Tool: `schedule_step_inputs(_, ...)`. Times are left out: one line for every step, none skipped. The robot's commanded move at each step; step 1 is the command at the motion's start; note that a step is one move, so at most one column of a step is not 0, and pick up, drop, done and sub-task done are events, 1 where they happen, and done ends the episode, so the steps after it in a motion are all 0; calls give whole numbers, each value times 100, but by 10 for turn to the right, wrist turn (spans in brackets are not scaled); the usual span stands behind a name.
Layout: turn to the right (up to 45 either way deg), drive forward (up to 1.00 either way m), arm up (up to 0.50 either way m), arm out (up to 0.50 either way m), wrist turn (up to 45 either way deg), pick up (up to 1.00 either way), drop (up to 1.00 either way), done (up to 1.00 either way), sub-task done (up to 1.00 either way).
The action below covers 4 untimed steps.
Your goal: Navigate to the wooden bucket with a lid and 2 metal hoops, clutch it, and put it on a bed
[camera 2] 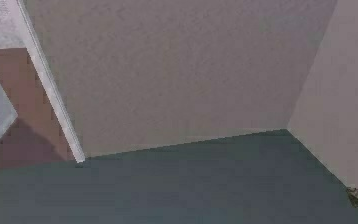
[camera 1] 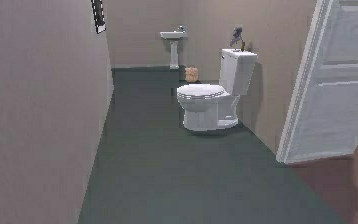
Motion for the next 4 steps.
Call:
schedule_step_inputs(0, 5, 0, 0, 0, 0, 0, 0, 0)
schedule_step_inputs(-60, 0, 0, 0, 0, 0, 0, 0, 0)
schedule_step_inputs(0, 100, 0, 0, 0, 0, 0, 0, 0)
schedule_step_inputs(0, 100, 0, 0, 0, 0, 0, 0, 0)
